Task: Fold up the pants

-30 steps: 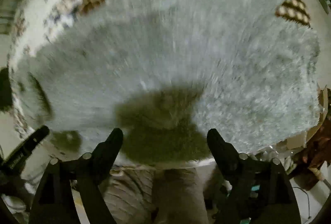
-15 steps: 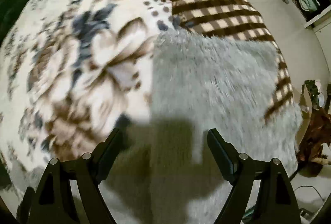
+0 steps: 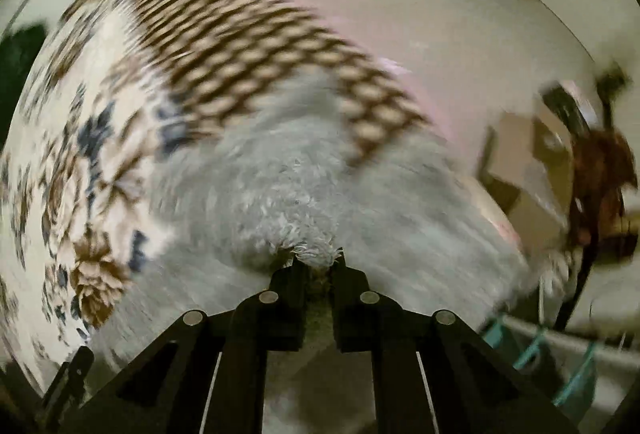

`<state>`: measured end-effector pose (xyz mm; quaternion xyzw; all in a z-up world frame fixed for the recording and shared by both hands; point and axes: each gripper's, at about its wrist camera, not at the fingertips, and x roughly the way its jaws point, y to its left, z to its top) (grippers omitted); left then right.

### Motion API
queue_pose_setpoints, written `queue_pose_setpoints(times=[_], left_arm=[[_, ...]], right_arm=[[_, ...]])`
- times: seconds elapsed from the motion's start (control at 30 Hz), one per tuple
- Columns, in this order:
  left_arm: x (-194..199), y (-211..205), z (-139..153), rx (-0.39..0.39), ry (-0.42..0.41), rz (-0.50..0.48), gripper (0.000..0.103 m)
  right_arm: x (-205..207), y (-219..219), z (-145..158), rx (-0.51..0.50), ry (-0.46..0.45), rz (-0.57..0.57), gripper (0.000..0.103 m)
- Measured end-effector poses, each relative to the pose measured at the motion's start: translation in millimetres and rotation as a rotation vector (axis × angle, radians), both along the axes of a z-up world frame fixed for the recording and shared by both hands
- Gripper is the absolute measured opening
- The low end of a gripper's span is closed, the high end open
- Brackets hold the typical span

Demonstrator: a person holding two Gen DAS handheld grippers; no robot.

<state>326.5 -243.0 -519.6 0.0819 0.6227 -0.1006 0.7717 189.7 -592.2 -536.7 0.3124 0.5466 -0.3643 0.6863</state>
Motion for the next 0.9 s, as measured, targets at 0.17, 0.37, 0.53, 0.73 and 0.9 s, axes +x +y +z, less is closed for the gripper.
queue_pose_setpoints(times=[0.17, 0.37, 0.53, 0.73, 0.9], left_arm=[[-30, -6, -7, -0.007, 0.041, -0.029, 0.071], [-53, -10, -21, 0.024, 0.079, -0.068, 0.071], [-49, 21, -4, 0.006, 0.053, -0.020, 0.071], [-23, 124, 22, 0.010, 0.010, 0.136, 0.071], [24, 233, 28, 0.036, 0.024, 0.363, 0.071]], right_arm=[[-94, -35, -22, 0.025, 0.038, -0.221, 0.006], [-156, -65, -97, 0.314, 0.025, -0.457, 0.007], [-126, -31, -79, 0.305, -0.025, -0.281, 0.054], [-57, 80, -87, 0.455, -0.027, -0.046, 0.065], [-35, 157, -117, 0.499, 0.043, -0.073, 0.065]])
